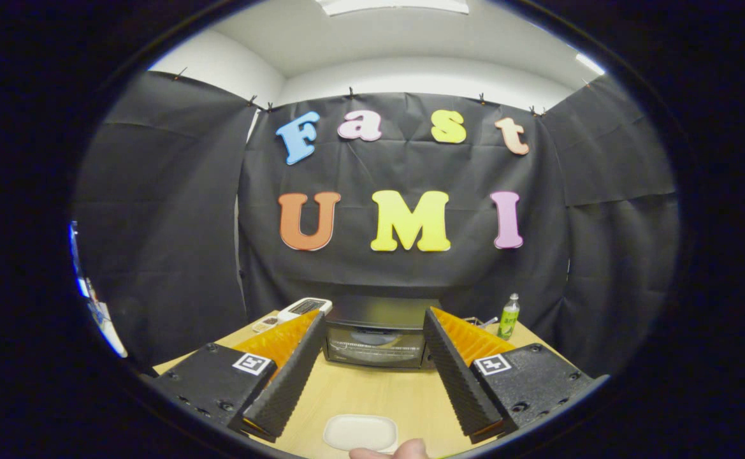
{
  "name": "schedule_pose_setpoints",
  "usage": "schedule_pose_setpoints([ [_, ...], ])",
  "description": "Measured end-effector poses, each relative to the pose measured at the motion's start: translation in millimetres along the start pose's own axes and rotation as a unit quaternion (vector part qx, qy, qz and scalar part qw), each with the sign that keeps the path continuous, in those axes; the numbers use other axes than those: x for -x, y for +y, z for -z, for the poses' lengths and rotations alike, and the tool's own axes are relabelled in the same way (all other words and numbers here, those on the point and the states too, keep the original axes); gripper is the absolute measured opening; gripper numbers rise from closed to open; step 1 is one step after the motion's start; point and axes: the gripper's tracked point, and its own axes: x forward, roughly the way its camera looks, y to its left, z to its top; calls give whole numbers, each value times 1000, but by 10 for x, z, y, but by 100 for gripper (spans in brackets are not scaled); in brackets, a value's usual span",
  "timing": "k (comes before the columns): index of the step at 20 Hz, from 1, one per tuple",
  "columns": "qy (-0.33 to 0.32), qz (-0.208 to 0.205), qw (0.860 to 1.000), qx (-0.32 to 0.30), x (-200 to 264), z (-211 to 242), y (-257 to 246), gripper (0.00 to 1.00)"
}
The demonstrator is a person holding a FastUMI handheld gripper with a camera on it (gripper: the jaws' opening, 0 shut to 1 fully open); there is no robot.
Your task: Open the toaster oven, put the food inside, and close the toaster oven door.
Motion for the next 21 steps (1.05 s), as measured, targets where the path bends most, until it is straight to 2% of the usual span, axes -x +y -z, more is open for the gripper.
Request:
schedule_pose_setpoints([
  [9, -13, 28, 999, -13, 65, -119, 39, 100],
  [15, 17, 23, 1000, -10, -23, 96, 153, 100],
  [21, 14, 23, 1000, -11, -91, 90, 217, 100],
])
